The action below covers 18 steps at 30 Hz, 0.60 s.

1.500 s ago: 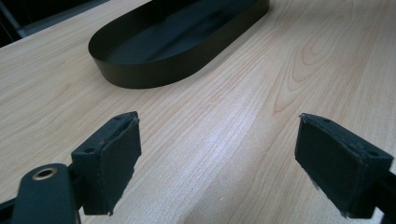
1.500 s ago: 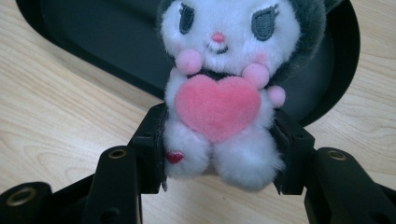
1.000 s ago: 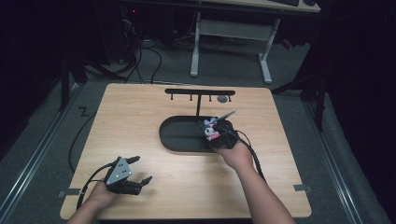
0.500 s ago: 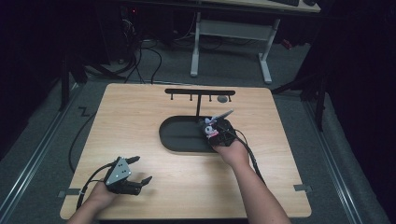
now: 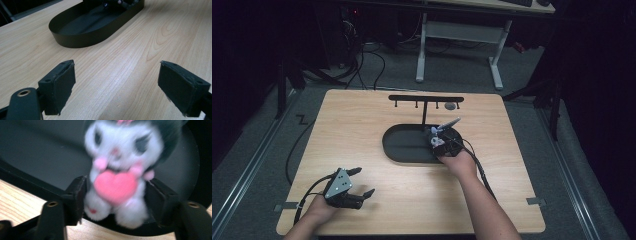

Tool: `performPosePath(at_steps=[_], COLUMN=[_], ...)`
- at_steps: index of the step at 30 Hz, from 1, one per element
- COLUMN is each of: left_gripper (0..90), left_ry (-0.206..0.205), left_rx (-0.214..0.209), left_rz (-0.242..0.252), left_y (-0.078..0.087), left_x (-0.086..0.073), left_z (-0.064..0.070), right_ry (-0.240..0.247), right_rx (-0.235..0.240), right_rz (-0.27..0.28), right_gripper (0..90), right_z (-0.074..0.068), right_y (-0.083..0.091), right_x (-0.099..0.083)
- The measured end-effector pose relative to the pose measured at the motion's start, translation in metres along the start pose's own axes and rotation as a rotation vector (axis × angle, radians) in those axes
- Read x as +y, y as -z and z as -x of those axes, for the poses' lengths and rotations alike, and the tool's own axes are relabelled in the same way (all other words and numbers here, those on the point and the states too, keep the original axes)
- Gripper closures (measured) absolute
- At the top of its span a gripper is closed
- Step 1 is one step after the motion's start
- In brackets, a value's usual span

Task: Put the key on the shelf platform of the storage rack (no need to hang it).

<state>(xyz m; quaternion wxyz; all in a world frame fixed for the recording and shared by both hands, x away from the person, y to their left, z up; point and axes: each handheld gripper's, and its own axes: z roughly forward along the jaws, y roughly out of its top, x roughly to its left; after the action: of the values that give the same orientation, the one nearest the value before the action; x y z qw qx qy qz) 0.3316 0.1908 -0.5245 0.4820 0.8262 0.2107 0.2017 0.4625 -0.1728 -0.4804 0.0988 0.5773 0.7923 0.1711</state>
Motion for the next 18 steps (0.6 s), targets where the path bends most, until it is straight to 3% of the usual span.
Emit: performPosePath(at_steps=[18], left_gripper=[15.4], left_ry=[0.0], left_rx=[0.0], left_rz=[0.0], left_y=[-0.0001], left_x=[0.0], left_z=[0.0], right_ry=[-0.007], right_rx=[0.014], right_rz=[0.021], right_gripper=[30.2], right_z=[0.0], right_y=[0.0096], right_x=[-0.0009])
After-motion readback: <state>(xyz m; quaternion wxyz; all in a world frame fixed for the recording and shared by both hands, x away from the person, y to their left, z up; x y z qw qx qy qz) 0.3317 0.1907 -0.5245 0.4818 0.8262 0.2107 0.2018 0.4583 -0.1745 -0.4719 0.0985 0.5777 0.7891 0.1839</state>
